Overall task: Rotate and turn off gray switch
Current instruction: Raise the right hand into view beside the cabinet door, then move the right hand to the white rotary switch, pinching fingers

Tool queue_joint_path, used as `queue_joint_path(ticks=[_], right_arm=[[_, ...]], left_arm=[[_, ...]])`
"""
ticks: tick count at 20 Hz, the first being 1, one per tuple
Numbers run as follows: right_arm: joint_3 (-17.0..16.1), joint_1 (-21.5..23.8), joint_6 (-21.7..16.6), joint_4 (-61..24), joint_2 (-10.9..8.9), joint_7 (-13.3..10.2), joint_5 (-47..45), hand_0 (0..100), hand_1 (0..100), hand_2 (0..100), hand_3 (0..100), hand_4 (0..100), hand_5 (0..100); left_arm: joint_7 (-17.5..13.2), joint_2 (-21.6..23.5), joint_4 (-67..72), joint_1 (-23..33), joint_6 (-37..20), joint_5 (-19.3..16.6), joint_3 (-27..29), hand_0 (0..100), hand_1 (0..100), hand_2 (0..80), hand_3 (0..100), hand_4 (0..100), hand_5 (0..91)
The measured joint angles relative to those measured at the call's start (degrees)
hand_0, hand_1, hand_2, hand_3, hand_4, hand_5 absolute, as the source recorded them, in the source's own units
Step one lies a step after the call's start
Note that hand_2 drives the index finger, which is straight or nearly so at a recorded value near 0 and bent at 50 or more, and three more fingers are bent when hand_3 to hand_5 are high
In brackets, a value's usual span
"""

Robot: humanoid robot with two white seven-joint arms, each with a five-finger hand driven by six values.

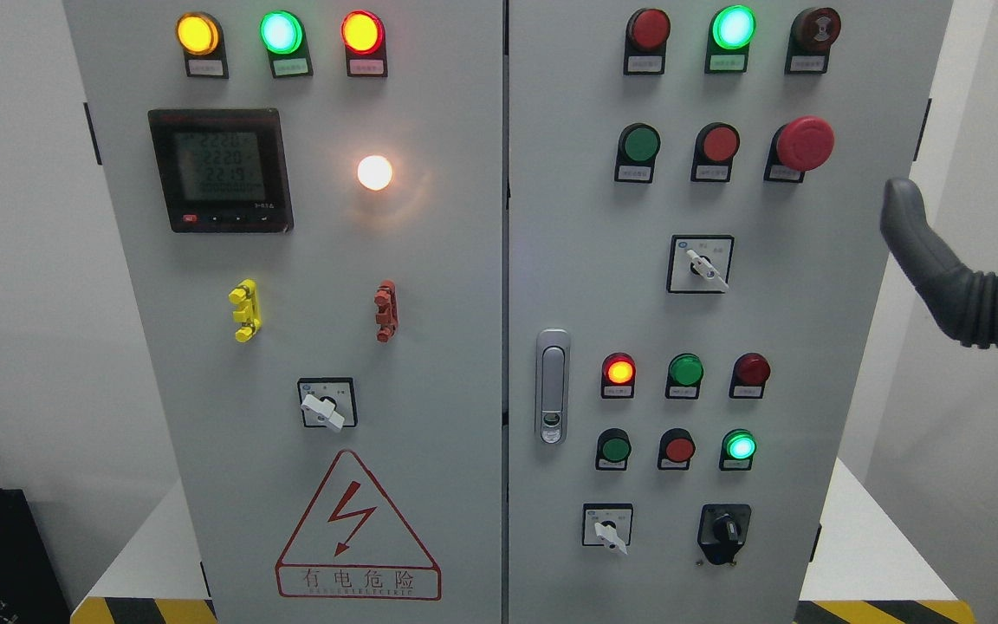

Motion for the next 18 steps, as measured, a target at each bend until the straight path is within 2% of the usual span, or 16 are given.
queue_joint_path(ticks=[1, 2, 4, 5, 6, 8, 10, 15, 18], right_arm=[[0.03, 0.0, 0.18, 0.09, 0.31, -0.23, -0.04, 50, 39, 14, 38, 45, 64], [0.06, -0.01, 0.85, 0.2, 0.66, -0.34, -0.07, 47, 37, 20, 45, 51, 73], [0.12, -0.03, 2.45, 0.5, 1.5, -0.45, -0.14, 29, 34, 35, 57, 61, 86], [0.2, -0.04, 3.62, 0.65, 1.93, -0.48, -0.27, 24, 34, 35, 57, 62, 88], [0.32, -0.05, 4.51, 0.83, 2.42, -0.52, -0.44, 20, 32, 43, 62, 66, 91], [0.65, -0.06, 6.77, 1.22, 3.26, -0.52, -0.87, 17, 31, 49, 66, 68, 94], [1.24, 0.19, 8.46, 1.64, 4.13, -0.64, -1.19, 15, 29, 62, 80, 77, 98], [2.47, 2.67, 9.98, 2.36, 6.32, -0.62, -1.62, 12, 21, 66, 84, 81, 100], [3.01, 3.9, 10.1, 2.67, 7.85, -0.54, -1.64, 12, 20, 68, 85, 82, 100]], left_arm=[[0.01, 0.0, 0.0, 0.0, 0.0, 0.0, 0.0, 12, 39, 0.0, 0, 0, 0.0], [0.04, 0.0, 0.0, 0.0, 0.0, 0.0, 0.0, 12, 39, 0.0, 0, 0, 0.0], [0.05, 0.0, 0.0, 0.0, 0.0, 0.0, 0.0, 12, 39, 0.0, 0, 0, 0.0], [0.07, 0.0, 0.0, 0.0, 0.0, 0.0, 0.0, 12, 39, 0.0, 0, 0, 0.0], [0.09, 0.0, 0.0, 0.0, 0.0, 0.0, 0.0, 12, 39, 0.0, 0, 0, 0.0], [0.09, 0.0, 0.0, 0.0, 0.0, 0.0, 0.0, 12, 39, 0.0, 0, 0, 0.0], [0.09, 0.0, 0.0, 0.0, 0.0, 0.0, 0.0, 12, 39, 0.0, 0, 0, 0.0], [0.12, 0.0, 0.0, 0.0, 0.0, 0.0, 0.0, 12, 39, 0.0, 0, 0, 0.0], [0.24, 0.0, 0.0, 0.0, 0.0, 0.0, 0.0, 12, 39, 0.0, 0, 0, 0.0]])
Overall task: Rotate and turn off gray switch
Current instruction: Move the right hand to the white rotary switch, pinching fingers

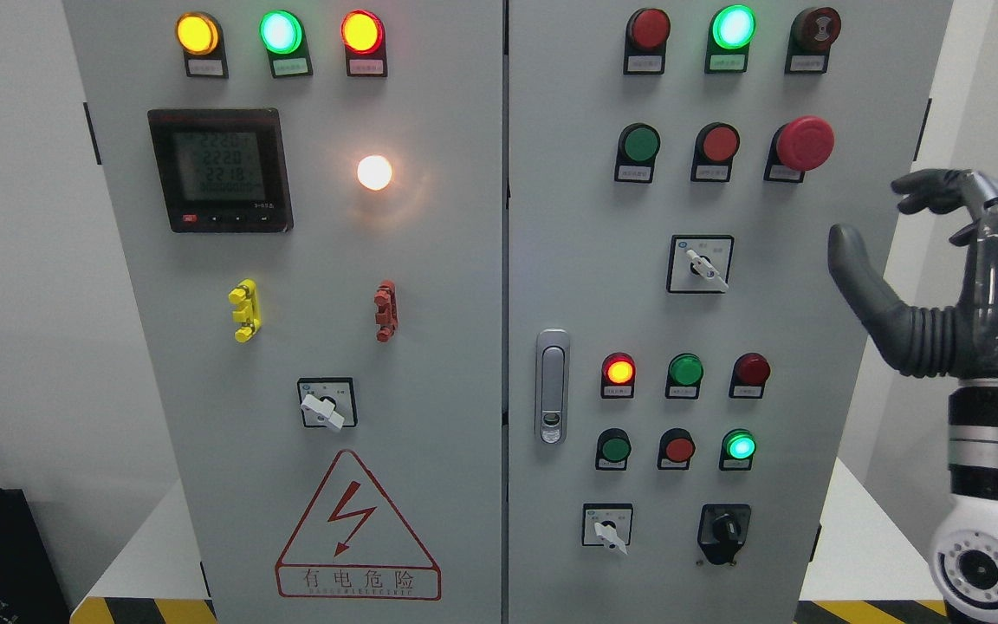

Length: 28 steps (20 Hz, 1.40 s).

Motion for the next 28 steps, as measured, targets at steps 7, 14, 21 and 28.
queue_joint_path(ticks=[7, 14, 21, 28], right_arm=[[1.6, 1.42, 0.06, 1.08, 2.49, 0.12, 0.35, 10, 23, 69, 86, 83, 100], [3.1, 1.41, 1.08, 2.72, 3.87, 0.21, 1.96, 10, 32, 66, 85, 83, 100], [4.13, 0.33, 1.26, 4.17, 4.62, 0.21, 3.69, 9, 36, 64, 84, 83, 100], [4.95, -0.99, 1.26, 5.56, 4.99, 0.07, 4.94, 9, 37, 63, 83, 83, 100]], left_arm=[[-0.03, 0.0, 0.0, 0.0, 0.0, 0.0, 0.0, 12, 39, 0.0, 0, 0, 0.0], [-0.14, 0.0, 0.0, 0.0, 0.0, 0.0, 0.0, 12, 39, 0.0, 0, 0, 0.0], [-0.18, 0.0, 0.0, -0.02, 0.0, 0.0, 0.0, 12, 39, 0.0, 0, 0, 0.0], [-0.18, 0.0, 0.0, -0.02, 0.0, 0.0, 0.0, 12, 39, 0.0, 0, 0, 0.0]])
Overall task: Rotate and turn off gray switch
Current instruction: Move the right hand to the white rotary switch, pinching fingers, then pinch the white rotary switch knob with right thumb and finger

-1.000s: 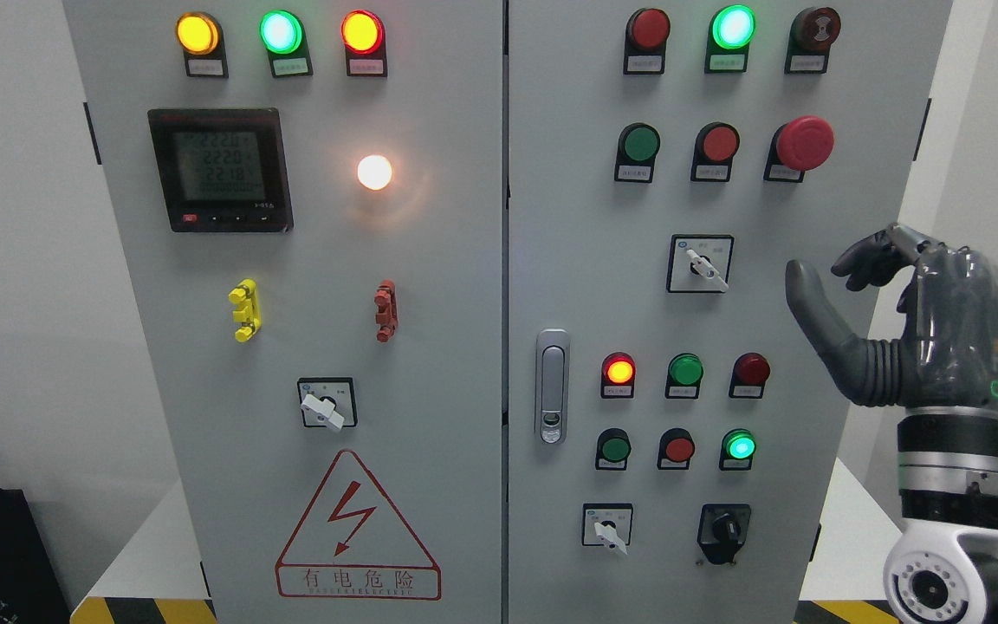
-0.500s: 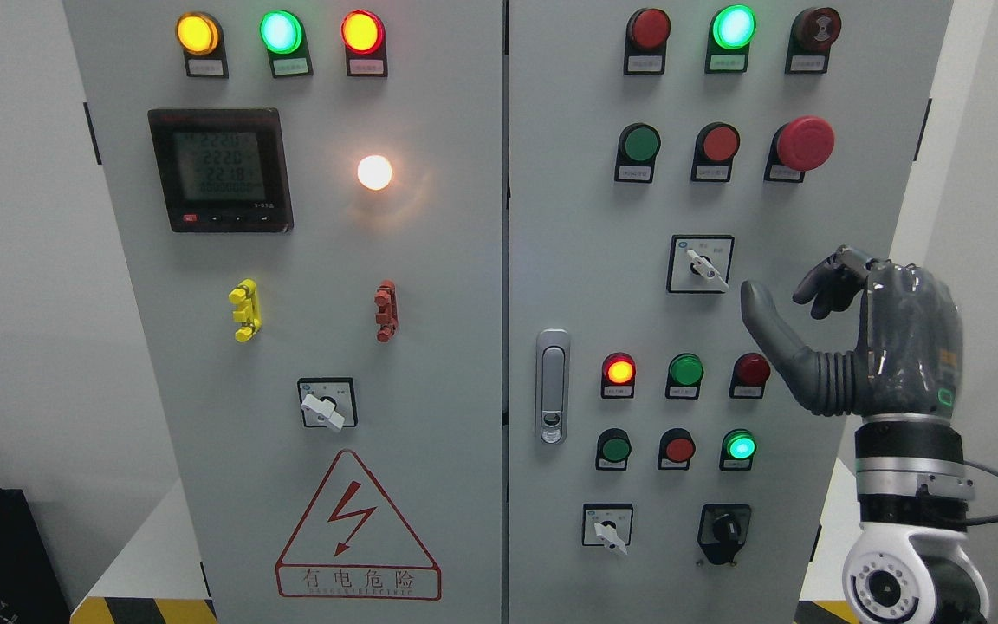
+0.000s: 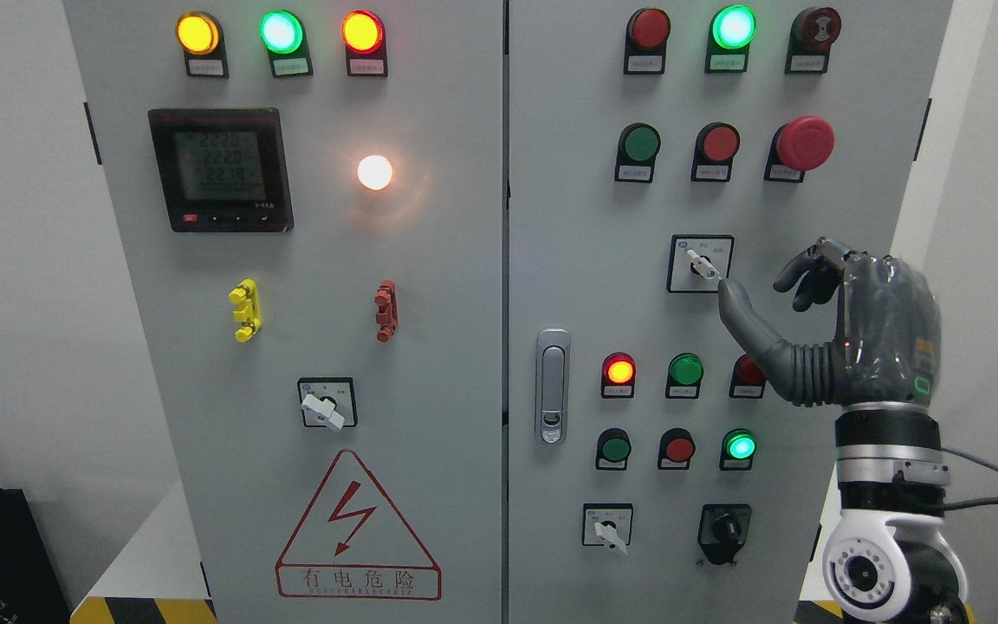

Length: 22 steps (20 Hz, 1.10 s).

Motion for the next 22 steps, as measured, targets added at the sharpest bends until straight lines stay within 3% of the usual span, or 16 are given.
queue_joint_path(ticks=[22], right_arm=[[1.57, -2.29, -0.06, 3.35, 0.4, 0.56, 1.72, 10, 36, 62, 82, 82, 100]], left_arm=[[-0.2, 0.0, 0.0, 0.02, 0.0, 0.0, 0.0, 12, 39, 0.0, 0, 0, 0.0]])
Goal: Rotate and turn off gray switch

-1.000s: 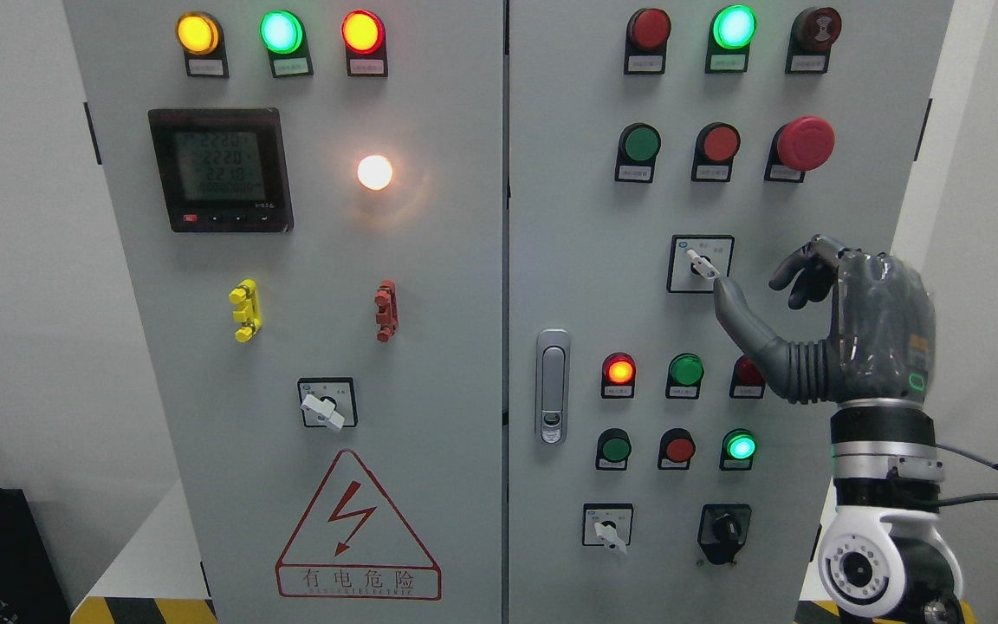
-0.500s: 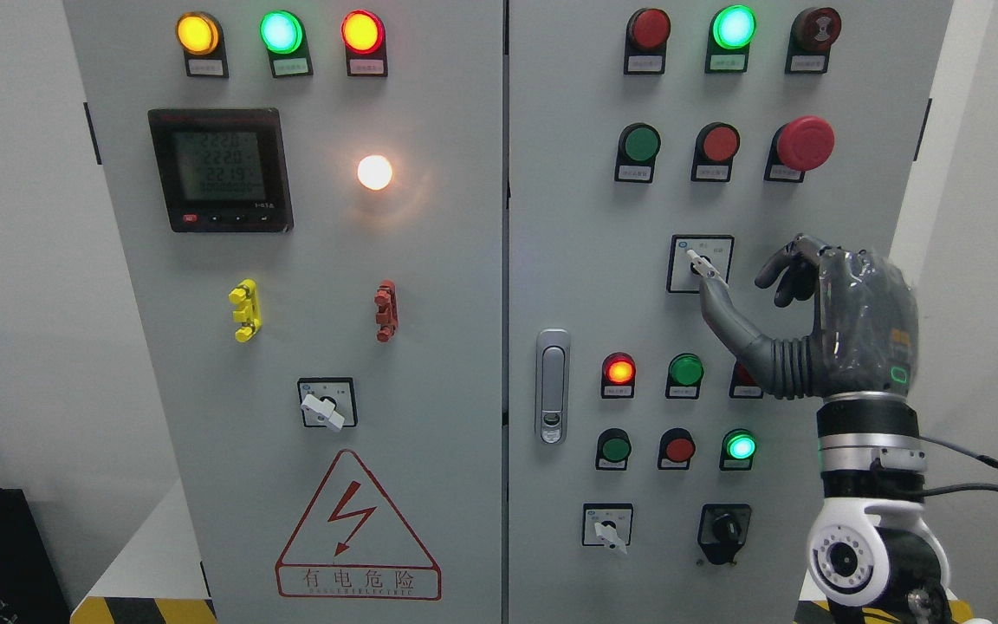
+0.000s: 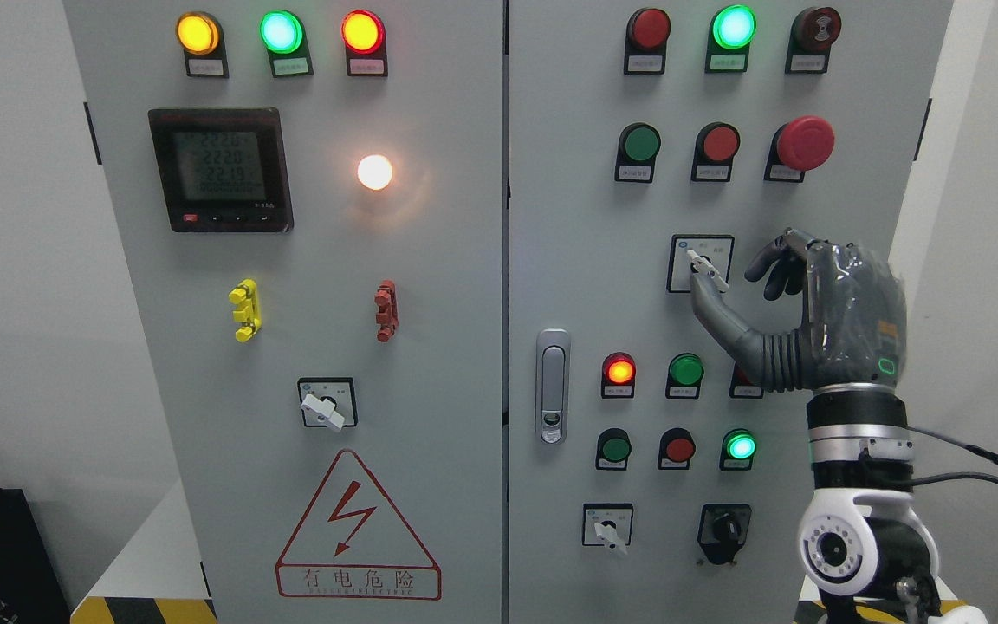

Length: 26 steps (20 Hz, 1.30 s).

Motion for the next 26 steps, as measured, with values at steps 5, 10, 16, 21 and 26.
queue_joint_path(ticks=[5, 10, 16, 21, 26], right_arm=[[0.24, -0.35, 0.0, 0.46, 0.04, 0.01, 0.11, 11, 36, 62, 82, 82, 100], [0.51, -0.64, 0.0, 0.91, 0.05, 0.01, 0.21, 12, 37, 62, 82, 82, 100], [0.93, -0.96, 0.0, 1.35, 0.07, 0.01, 0.48, 14, 38, 62, 82, 82, 100], [1.15, -1.32, 0.0, 1.71, 0.1, 0.01, 0.57, 16, 38, 63, 82, 82, 100], [1.3, -1.65, 0.0, 2.07, 0.12, 0.01, 0.62, 19, 39, 64, 83, 82, 100]], left_arm=[[0.15, 0.0, 0.0, 0.0, 0.0, 0.0, 0.0, 12, 39, 0.0, 0, 0, 0.0], [0.21, 0.0, 0.0, 0.0, 0.0, 0.0, 0.0, 12, 39, 0.0, 0, 0, 0.0], [0.21, 0.0, 0.0, 0.0, 0.0, 0.0, 0.0, 12, 39, 0.0, 0, 0, 0.0], [0.22, 0.0, 0.0, -0.02, 0.0, 0.0, 0.0, 12, 39, 0.0, 0, 0, 0.0], [0.22, 0.0, 0.0, -0.02, 0.0, 0.0, 0.0, 12, 39, 0.0, 0, 0, 0.0]])
